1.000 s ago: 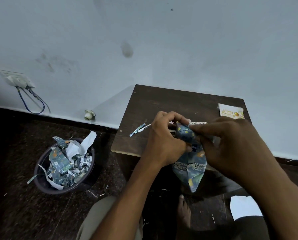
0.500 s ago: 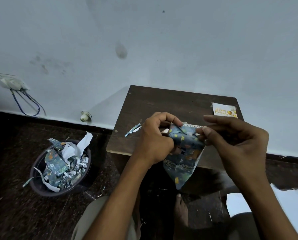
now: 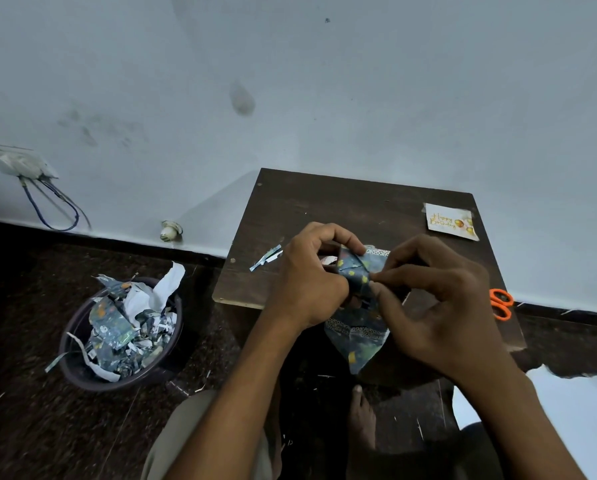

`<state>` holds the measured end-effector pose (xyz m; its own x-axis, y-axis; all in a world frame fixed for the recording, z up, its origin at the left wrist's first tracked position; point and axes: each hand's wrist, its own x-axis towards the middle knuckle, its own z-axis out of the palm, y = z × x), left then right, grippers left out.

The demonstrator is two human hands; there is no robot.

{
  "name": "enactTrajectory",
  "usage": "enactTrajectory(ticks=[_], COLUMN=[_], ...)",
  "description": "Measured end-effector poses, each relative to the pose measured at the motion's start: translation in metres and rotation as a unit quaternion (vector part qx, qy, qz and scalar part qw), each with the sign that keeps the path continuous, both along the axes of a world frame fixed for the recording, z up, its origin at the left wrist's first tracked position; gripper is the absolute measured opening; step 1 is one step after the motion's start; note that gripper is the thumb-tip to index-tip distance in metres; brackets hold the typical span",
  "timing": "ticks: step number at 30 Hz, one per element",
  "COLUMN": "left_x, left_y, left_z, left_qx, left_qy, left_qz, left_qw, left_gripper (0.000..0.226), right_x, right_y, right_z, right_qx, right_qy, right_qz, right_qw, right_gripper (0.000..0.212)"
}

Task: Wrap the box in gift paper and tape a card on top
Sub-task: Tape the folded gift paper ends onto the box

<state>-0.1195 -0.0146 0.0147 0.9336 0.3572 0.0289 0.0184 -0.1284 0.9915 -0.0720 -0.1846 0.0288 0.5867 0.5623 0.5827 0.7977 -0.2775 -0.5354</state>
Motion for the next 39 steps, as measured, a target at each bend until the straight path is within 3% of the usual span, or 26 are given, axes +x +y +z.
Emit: enactTrajectory(ticks=[3,7,9,12,13,16,19,21,25,28,31,35,39], left_x=[-0.001,-0.001,-0.001,-0.002,-0.002,-0.003,-0.002,-0.001,-0.001,-0.003,-0.006,-0.002,-0.001], left_y=[0.0,0.001,0.001,0.004,0.005,0.011,0.013,0.01,0.006,0.008,0.003,-0.017,-0.035], left_z=[0.0,0.003,0.003,0.004,0.004,0.007,0.007,0.006,0.006,0.003,0.0,-0.005,-0.006], left_qx=[-0.005,-0.042,-0.039,-0.044,-0.051,-0.08,-0.077,-0.062,-0.054,-0.065,0.023,0.247,0.256], left_qy=[0.003,0.008,0.004,-0.003,-0.005,-0.006,0.012,0.005,-0.023,-0.036,-0.065,-0.061,-0.085], left_qz=[-0.001,-0.004,-0.008,-0.018,-0.021,-0.035,-0.049,-0.04,-0.015,-0.045,-0.054,0.018,0.059], left_qw=[1.0,0.999,0.999,0.999,0.998,0.996,0.996,0.997,0.998,0.996,0.996,0.967,0.961], left_gripper=[0.056,0.056,0.058,0.06,0.061,0.058,0.056,0.059,0.046,0.04,0.038,0.065,0.055], right_x=[0.004,0.009,0.013,0.02,0.024,0.038,0.049,0.055,0.061,0.062,0.065,0.064,0.065], right_y=[-0.003,-0.008,-0.011,-0.014,-0.016,-0.021,-0.017,-0.008,0.005,0.0,-0.004,-0.005,-0.002], right_z=[-0.001,-0.004,-0.006,-0.012,-0.014,-0.024,-0.037,-0.044,-0.051,-0.053,-0.057,-0.051,-0.052], right_qx=[0.019,0.112,0.176,0.221,0.212,0.158,0.053,0.013,0.039,0.05,0.059,0.088,0.108], right_qy=[0.03,0.161,0.212,0.22,0.232,0.287,0.276,0.285,0.35,0.373,0.384,0.39,0.357], right_qz=[0.041,0.092,0.092,0.048,0.036,0.03,0.009,0.001,0.035,0.037,0.027,0.032,0.013], right_qw=[0.999,0.976,0.957,0.949,0.949,0.945,0.96,0.958,0.935,0.926,0.921,0.916,0.928], right_gripper=[0.005,0.026,0.024,0.007,0.004,0.04,0.063,0.063,0.041,0.039,0.028,0.019,0.016])
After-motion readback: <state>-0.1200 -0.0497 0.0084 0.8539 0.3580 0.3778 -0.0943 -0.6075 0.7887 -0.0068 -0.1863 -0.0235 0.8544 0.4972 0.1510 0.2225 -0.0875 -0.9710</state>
